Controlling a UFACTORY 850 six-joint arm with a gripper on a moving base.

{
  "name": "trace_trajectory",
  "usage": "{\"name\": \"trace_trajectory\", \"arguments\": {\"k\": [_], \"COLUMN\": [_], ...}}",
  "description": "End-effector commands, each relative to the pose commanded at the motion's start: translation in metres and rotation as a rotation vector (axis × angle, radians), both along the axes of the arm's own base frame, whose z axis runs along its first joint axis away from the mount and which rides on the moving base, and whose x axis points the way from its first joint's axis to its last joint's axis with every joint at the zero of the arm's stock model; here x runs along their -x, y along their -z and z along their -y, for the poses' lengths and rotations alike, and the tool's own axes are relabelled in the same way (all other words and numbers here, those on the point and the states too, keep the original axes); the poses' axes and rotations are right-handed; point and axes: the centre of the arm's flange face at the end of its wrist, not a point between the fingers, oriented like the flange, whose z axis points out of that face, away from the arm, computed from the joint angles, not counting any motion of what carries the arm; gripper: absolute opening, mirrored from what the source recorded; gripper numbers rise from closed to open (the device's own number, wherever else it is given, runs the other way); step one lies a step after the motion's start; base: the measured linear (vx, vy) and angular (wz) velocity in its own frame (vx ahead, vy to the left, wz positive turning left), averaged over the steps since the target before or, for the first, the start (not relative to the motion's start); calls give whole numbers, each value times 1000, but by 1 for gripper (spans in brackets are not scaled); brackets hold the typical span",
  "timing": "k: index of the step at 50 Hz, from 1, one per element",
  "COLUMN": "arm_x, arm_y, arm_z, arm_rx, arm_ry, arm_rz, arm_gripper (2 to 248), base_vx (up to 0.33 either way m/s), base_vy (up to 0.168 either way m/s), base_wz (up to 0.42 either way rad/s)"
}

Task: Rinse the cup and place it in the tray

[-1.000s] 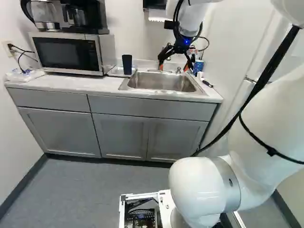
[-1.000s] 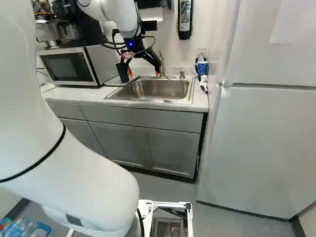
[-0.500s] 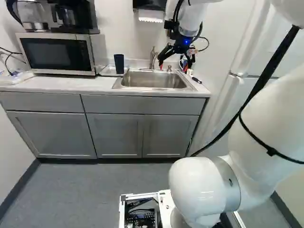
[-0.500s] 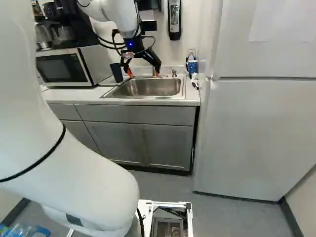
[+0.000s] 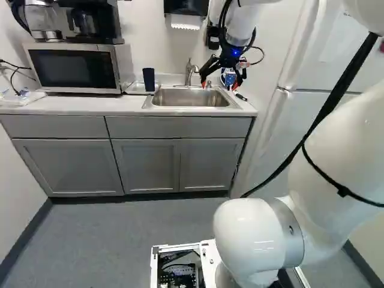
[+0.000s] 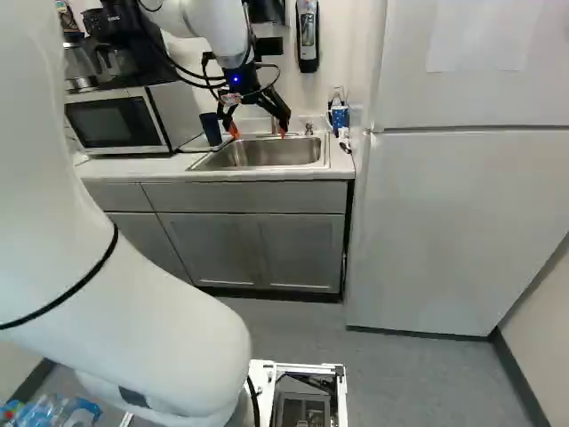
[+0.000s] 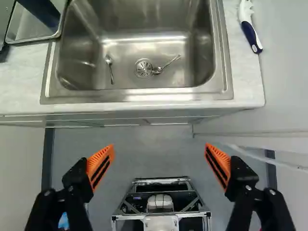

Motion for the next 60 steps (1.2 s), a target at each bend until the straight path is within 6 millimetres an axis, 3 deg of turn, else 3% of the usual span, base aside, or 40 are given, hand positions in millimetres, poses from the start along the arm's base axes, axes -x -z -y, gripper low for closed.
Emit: {"name": "trace_trajectory", "arguments": {"k": [60], "arm_x": [0], "arm_y": [0], "arm_z": [0], "arm_rx": [0], "arm_ry": [0], "arm_rz": [0], "arm_gripper": [247], "base_vx": [-134], "base_vy": [34], "base_wz": [12]}}
